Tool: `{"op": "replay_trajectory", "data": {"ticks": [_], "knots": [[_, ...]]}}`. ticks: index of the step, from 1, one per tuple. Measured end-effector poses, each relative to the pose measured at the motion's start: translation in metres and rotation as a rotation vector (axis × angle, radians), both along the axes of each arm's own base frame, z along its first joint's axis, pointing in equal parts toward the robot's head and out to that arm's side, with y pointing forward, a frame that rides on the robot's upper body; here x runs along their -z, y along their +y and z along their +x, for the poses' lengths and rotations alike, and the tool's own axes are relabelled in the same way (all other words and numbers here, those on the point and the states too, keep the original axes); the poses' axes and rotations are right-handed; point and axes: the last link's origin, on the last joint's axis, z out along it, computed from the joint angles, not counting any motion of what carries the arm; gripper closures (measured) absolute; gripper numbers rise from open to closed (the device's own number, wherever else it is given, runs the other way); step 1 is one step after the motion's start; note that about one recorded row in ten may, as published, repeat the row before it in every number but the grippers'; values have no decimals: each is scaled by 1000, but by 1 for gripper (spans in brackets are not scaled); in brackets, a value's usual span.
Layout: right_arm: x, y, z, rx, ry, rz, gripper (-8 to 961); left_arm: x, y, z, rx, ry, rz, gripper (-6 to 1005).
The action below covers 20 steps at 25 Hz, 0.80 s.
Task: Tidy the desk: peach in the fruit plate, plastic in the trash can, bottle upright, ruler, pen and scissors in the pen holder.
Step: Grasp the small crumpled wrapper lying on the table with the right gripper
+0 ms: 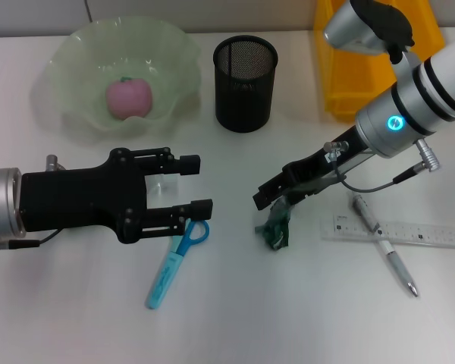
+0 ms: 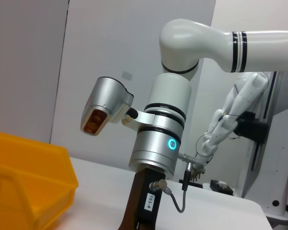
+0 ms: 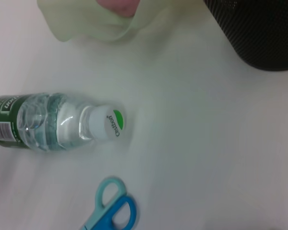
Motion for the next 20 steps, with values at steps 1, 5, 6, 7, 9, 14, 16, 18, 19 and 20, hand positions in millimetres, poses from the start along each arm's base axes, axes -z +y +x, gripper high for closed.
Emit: {"op": "replay_trajectory", "data": {"ticks": [1,5,6,7,9,14,16,18,19,20], "knots": [[0,0,0,2,0,0,189,0,0,0,0,1,3,328],[2,-1,2,8,1,-3,189,-1,1,-2,-6,4,12,328],[5,-2,1,9,2,-9,189,-1,1,-2,-8,4,13,328],[5,-2,1,9,2,-9,189,-1,1,-3,-10,5,14,328],[7,-3,1,5,1,-12,190,-1,0,-3,-11,6,13,328],[14,-5,-1,-11,-4,-21,190,-1,0,-4,-16,6,14,328],[14,-5,-1,-13,-6,-23,190,-1,0,-4,-18,6,16,328],[14,-6,-1,-13,-5,-30,190,-1,0,-5,-19,6,17,328],[14,-7,-1,-12,-5,-34,190,-1,0,-5,-19,6,17,328],[14,-7,-1,-11,-5,-38,190,-1,0,-5,-19,6,17,328]]}}
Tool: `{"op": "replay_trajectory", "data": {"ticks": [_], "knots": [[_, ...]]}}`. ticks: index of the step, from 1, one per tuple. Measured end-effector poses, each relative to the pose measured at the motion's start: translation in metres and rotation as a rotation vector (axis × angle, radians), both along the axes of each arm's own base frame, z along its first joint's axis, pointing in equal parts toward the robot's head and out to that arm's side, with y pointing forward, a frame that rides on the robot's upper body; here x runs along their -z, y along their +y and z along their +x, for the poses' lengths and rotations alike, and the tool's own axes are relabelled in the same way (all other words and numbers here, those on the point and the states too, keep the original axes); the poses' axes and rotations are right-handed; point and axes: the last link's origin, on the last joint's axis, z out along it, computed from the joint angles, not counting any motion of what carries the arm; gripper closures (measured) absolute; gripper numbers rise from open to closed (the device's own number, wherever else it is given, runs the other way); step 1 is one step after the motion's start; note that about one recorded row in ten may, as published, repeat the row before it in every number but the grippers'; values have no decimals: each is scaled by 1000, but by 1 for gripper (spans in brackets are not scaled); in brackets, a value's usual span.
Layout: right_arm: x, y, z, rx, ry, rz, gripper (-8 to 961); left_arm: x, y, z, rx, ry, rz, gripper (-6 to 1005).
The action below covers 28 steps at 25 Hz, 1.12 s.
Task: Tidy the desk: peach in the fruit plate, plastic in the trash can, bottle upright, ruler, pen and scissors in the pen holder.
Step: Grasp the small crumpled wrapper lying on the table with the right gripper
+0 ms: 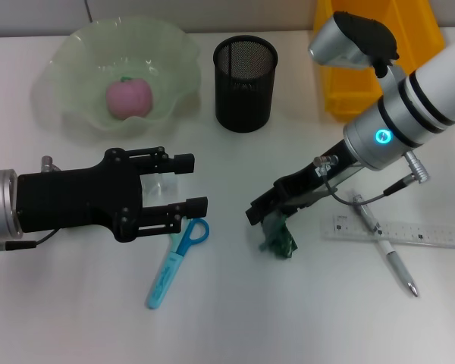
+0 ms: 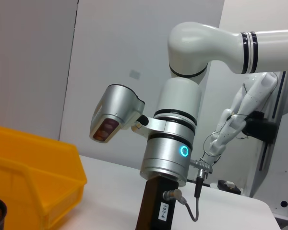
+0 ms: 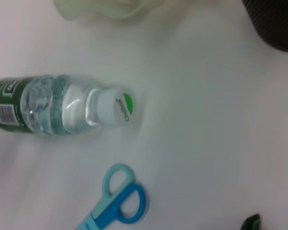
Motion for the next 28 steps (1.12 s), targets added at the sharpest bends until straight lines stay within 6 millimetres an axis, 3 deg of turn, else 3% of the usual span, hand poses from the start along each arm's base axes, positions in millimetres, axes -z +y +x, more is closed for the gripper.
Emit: {"op": "replay_trajectory", "data": {"ticks": [8,19,21,28], "knots": [[-2,-3,4,4,-12,-21,210,0,1,0,-3,0,4,328],[0,-4,1,-38,-27,-39,379,0,2,0,-7,-1,12,328],[0,-4,0,-55,-24,-39,625,0,2,0,-9,1,16,328],[-5,-5,1,-71,-13,-37,837,0,3,-1,-12,3,19,327]]}}
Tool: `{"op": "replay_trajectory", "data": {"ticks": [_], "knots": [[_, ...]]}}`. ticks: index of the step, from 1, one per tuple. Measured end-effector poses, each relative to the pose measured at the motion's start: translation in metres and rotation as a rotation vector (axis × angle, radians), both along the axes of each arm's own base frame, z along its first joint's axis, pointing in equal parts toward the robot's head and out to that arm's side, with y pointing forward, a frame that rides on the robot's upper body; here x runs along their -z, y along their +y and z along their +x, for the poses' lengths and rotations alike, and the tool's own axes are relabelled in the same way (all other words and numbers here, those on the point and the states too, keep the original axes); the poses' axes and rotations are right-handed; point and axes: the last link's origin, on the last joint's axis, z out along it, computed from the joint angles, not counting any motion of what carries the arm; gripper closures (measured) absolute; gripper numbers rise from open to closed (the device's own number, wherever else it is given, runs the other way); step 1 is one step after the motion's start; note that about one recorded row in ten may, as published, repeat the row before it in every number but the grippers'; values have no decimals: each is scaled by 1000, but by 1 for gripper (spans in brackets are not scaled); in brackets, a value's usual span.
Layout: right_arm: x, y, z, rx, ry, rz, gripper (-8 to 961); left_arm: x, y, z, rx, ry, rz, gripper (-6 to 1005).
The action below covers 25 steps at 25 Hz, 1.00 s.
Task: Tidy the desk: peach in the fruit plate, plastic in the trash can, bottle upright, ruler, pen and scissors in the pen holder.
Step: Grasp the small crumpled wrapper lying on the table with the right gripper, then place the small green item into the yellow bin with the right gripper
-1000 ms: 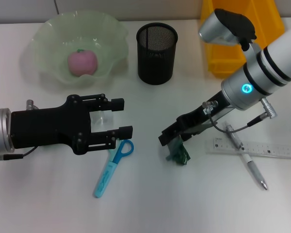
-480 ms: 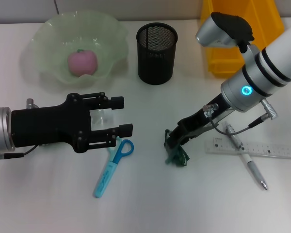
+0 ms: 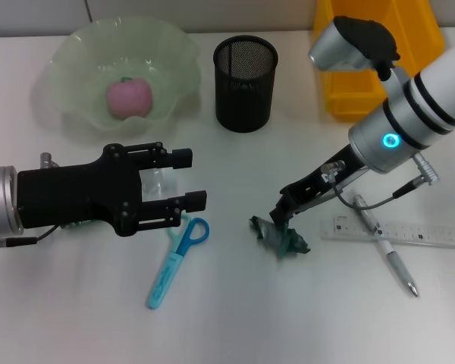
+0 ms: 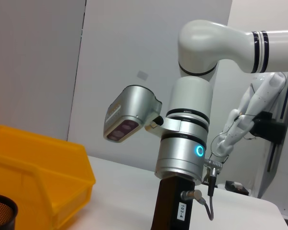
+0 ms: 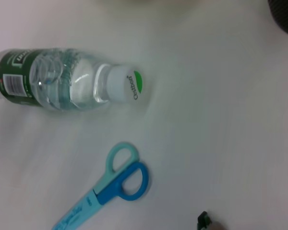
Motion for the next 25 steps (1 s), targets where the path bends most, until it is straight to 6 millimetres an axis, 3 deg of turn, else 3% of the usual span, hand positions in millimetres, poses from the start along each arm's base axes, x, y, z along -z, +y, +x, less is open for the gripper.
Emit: {"op": "replay_trajectory", "data": {"ticks": [5,10,14,25], "knots": [[-7,-3,4,-4,39,17,956,0,0,0,-1,-2,3,327],[-17,-8,10,-3,83,34,955,-1,1,0,-3,-2,5,327],[-37,-10,22,2,136,122,955,-1,1,0,-3,-2,6,327],[-97,-27,48,-120,563,458,939,0,4,-2,-18,8,22,327]]}}
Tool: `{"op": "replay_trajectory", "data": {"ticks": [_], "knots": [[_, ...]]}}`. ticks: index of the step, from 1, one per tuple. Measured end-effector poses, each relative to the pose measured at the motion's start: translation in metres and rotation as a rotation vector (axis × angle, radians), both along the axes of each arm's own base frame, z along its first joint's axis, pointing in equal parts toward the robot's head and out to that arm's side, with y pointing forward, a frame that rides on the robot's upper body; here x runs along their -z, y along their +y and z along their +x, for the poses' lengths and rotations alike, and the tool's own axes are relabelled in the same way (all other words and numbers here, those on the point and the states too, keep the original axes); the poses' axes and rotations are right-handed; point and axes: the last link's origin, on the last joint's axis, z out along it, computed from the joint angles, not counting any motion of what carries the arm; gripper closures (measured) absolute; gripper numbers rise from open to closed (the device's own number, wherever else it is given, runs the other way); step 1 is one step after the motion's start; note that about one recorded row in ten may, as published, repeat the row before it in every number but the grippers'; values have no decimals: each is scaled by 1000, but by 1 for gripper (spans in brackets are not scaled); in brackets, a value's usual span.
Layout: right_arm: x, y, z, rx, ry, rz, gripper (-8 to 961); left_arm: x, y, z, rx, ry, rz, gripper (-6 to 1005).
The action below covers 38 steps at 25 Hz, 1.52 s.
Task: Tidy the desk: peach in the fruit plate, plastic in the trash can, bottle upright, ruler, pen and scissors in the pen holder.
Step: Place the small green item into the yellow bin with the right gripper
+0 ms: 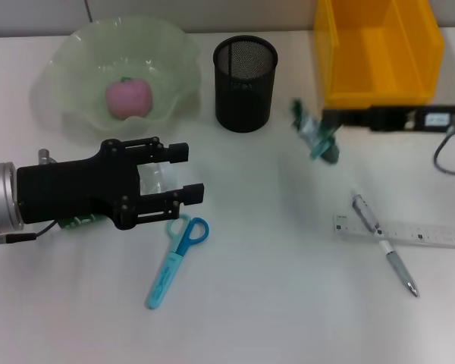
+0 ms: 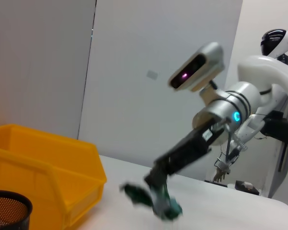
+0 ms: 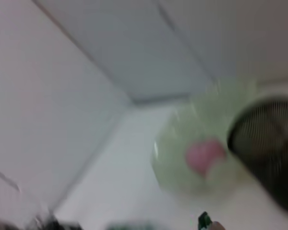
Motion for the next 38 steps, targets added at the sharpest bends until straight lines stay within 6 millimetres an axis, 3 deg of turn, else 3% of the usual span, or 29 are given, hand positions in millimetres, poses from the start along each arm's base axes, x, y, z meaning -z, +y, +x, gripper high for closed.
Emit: {"op": "replay_trajectory", "data": {"ticks": [7,15,20,29,38], "knots": [[-41,3,22,-65,123,354,912,1,3,1,-1,5,8,327],[-74,27,48,36,38,626,881,1,5,2,-3,7,13,327],[-76,41,54,71,-31,699,862,1,6,1,-11,9,21,327],[-58,62,53,94,-84,719,827,0,9,2,-18,3,39,327],[-51,69,50,84,-100,694,793,0,17,5,-16,5,72,327]]}}
